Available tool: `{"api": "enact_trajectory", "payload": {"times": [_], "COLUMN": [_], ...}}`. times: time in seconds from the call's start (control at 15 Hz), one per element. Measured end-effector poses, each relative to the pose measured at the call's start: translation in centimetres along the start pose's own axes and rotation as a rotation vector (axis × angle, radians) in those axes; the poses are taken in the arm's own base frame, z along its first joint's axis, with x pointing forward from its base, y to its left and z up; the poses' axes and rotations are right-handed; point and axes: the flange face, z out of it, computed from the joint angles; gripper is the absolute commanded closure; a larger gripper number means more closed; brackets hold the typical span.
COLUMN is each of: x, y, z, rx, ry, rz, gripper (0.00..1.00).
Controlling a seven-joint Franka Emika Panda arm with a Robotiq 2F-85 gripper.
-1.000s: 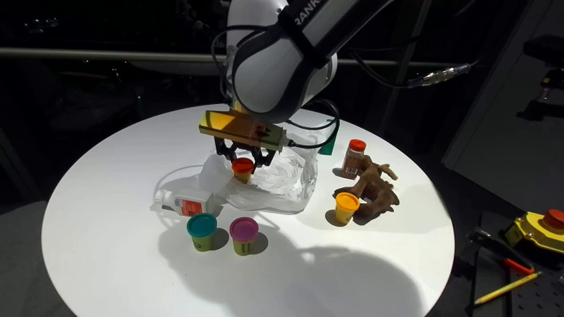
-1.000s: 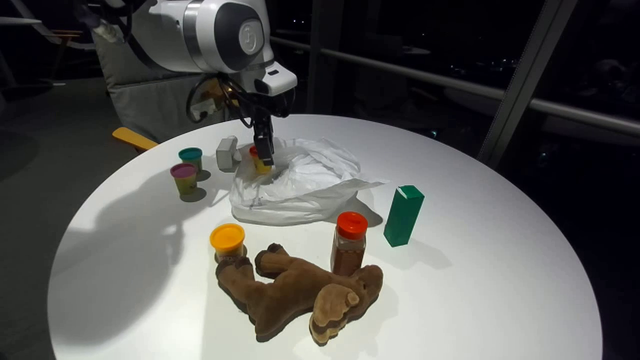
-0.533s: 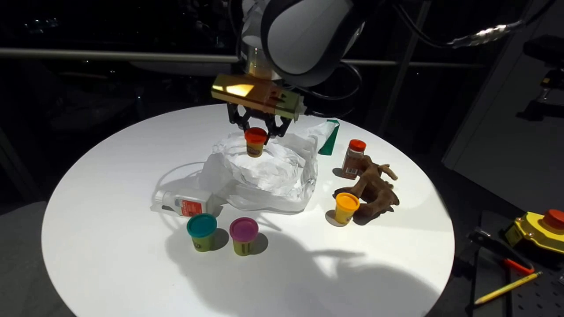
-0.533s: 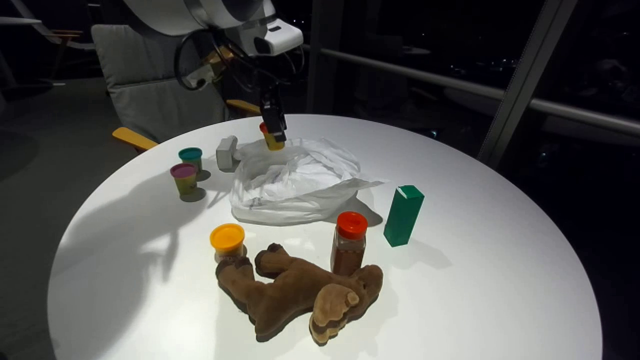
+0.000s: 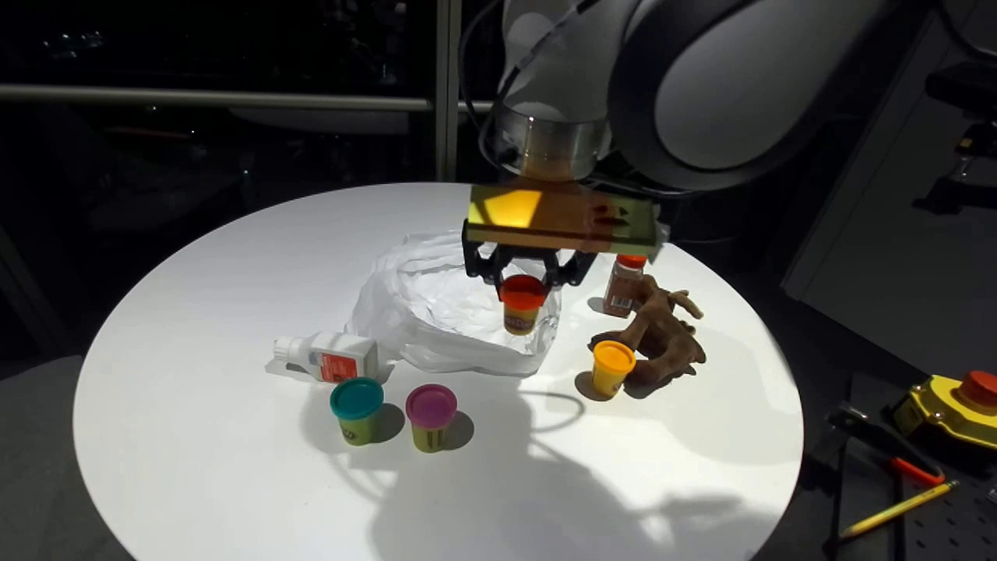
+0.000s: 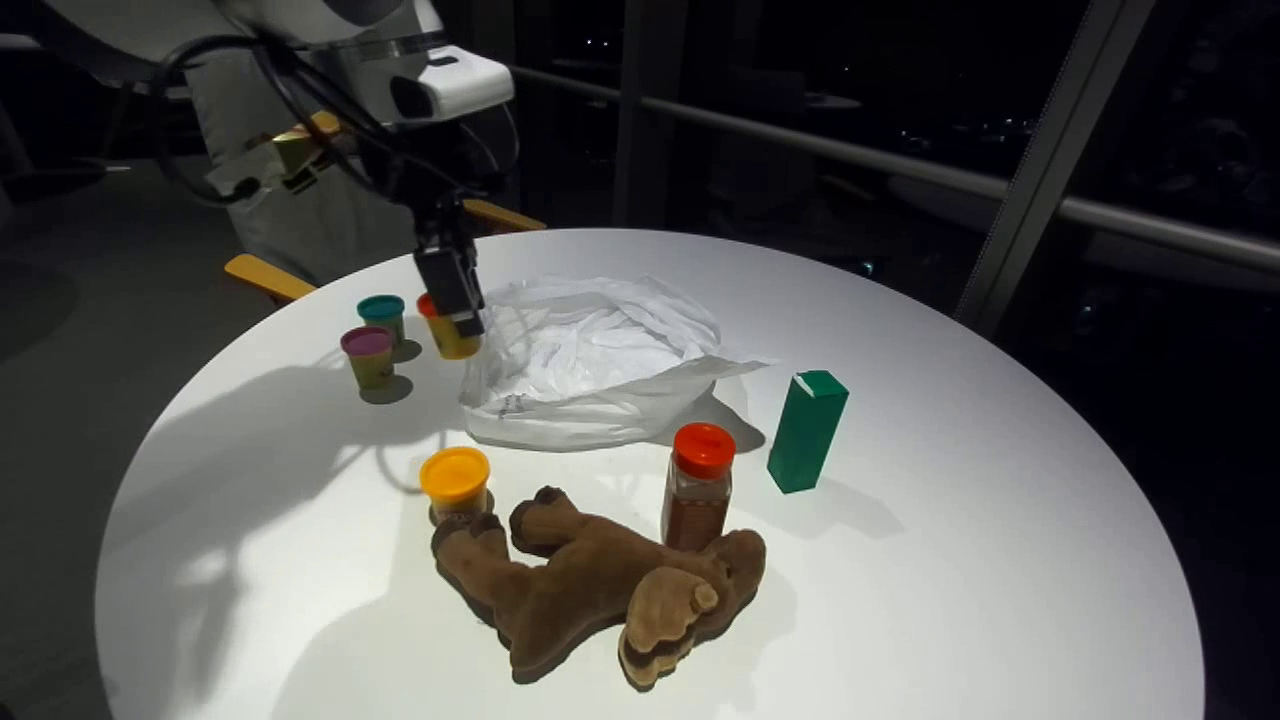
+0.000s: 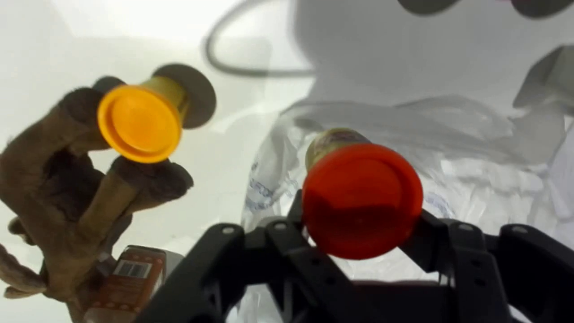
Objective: Remove the objects from the plastic and put them on the table
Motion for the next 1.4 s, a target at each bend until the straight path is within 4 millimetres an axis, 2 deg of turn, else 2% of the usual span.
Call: {"api": "enact_trajectory", "payload": {"times": [0.2, 0.4, 0.53, 0.67, 0.87, 1.07, 1.13, 1.2, 1.33, 1.4], "x": [-4.9, -8.2, -9.0, -9.0, -8.9, -9.8, -10.2, -10.2, -10.2, -10.2], "y": [1.9, 3.2, 3.9, 4.3, 4.4, 4.1, 4.0, 3.8, 3.6, 3.6], "z": [0.2, 0.8, 1.4, 2.3, 4.2, 6.2, 6.6, 6.7, 6.8, 6.8], "rx": [0.000, 0.008, 0.018, 0.029, 0.069, 0.100, 0.104, 0.110, 0.115, 0.117], "ry": [-0.043, -0.076, -0.088, -0.094, -0.130, -0.187, -0.199, -0.203, -0.203, -0.199], "rz": [-0.102, -0.194, -0.236, -0.267, -0.324, -0.403, -0.427, -0.447, -0.468, -0.472], "gripper": [0.79, 0.79, 0.79, 0.79, 0.79, 0.79, 0.50, 0.28, 0.24, 0.18]}}
